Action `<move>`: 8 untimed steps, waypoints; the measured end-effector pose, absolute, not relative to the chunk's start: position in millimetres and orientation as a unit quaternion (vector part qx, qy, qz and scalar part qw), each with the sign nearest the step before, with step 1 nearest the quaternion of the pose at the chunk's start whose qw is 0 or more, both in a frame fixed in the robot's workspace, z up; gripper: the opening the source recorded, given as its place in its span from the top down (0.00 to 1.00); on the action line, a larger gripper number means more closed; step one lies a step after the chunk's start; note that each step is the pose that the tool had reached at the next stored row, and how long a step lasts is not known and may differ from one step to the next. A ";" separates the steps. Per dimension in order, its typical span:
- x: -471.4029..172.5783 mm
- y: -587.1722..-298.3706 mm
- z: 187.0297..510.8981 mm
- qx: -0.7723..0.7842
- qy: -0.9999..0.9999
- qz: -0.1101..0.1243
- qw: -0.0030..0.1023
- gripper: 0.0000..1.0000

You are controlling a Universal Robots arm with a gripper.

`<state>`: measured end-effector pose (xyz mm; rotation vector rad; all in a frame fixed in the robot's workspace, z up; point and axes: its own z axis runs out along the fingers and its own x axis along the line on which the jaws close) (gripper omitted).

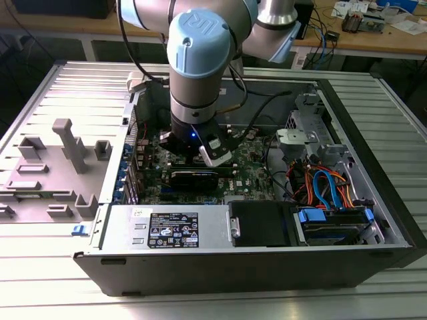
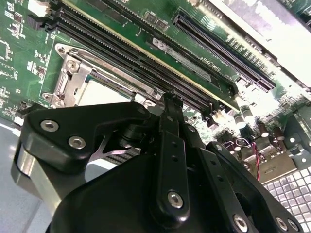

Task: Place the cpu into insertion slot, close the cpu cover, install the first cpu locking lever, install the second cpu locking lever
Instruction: 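Install the second cpu locking lever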

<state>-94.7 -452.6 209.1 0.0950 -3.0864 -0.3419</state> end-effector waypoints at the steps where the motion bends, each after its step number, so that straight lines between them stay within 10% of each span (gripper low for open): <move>1: -95.5 -452.5 208.7 0.031 -0.993 -0.112 0.017 0.89; 8: -97.6 -452.6 206.3 0.031 -0.992 -0.121 0.017 0.89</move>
